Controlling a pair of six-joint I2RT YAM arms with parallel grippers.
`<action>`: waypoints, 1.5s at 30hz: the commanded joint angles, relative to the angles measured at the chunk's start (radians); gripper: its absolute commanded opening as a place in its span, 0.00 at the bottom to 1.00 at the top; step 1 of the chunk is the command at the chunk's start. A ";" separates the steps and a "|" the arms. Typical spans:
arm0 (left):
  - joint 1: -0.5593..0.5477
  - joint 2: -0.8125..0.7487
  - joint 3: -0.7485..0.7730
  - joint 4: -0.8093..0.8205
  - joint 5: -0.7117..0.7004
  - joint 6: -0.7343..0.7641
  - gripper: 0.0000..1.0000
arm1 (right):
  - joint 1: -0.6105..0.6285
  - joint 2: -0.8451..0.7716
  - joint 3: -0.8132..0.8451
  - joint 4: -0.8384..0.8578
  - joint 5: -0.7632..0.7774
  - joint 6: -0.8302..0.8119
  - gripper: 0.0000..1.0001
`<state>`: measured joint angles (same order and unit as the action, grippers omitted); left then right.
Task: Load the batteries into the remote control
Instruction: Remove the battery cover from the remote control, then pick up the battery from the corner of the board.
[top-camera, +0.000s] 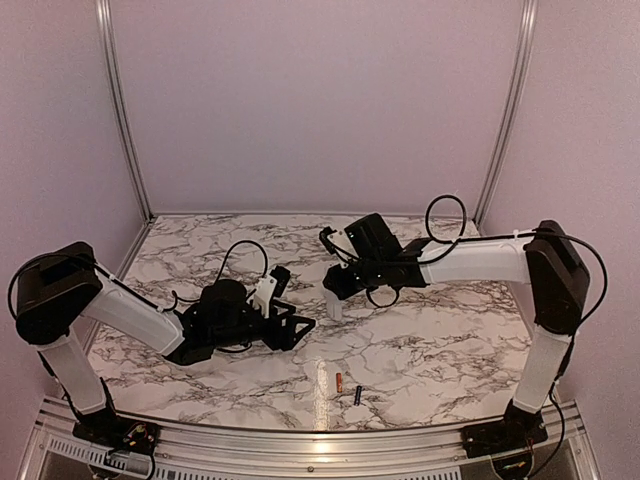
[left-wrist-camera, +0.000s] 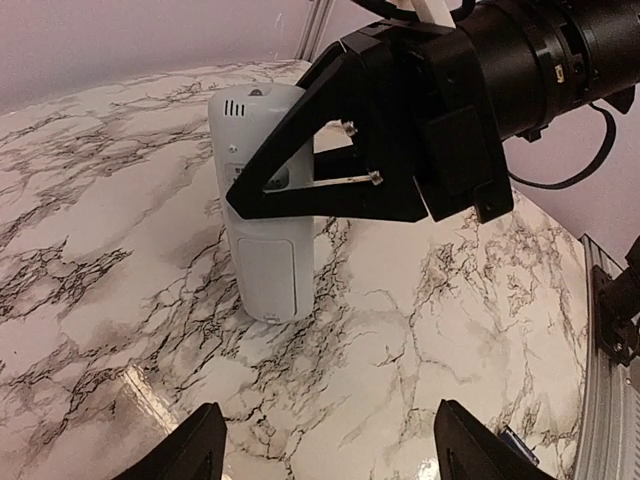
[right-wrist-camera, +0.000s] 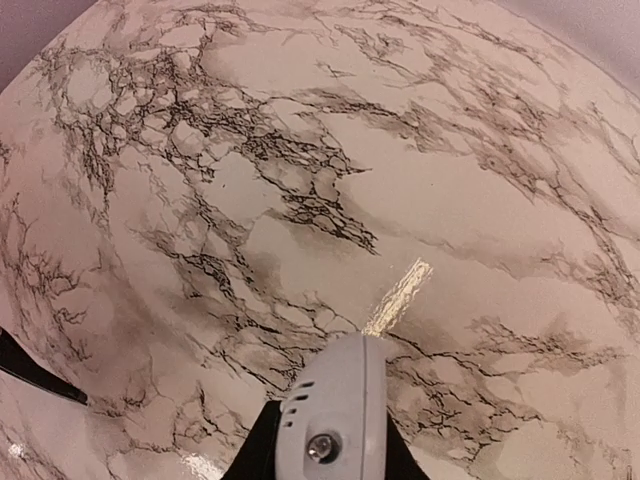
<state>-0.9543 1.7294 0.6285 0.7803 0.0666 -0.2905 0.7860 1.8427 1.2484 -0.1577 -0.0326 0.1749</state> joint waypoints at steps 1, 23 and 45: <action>0.013 0.018 -0.023 0.096 0.048 -0.025 0.76 | 0.091 0.023 0.052 -0.060 0.278 -0.108 0.00; 0.033 -0.120 -0.057 -0.076 -0.020 0.086 0.79 | -0.114 -0.271 -0.089 -0.011 -0.107 0.010 0.00; -0.201 -0.128 0.129 -0.413 -0.196 0.067 0.70 | -0.286 -0.555 -0.584 0.422 -0.777 0.258 0.00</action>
<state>-1.1202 1.5692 0.7177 0.4915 -0.0834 -0.1963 0.5144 1.3396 0.6899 0.1581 -0.7155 0.3943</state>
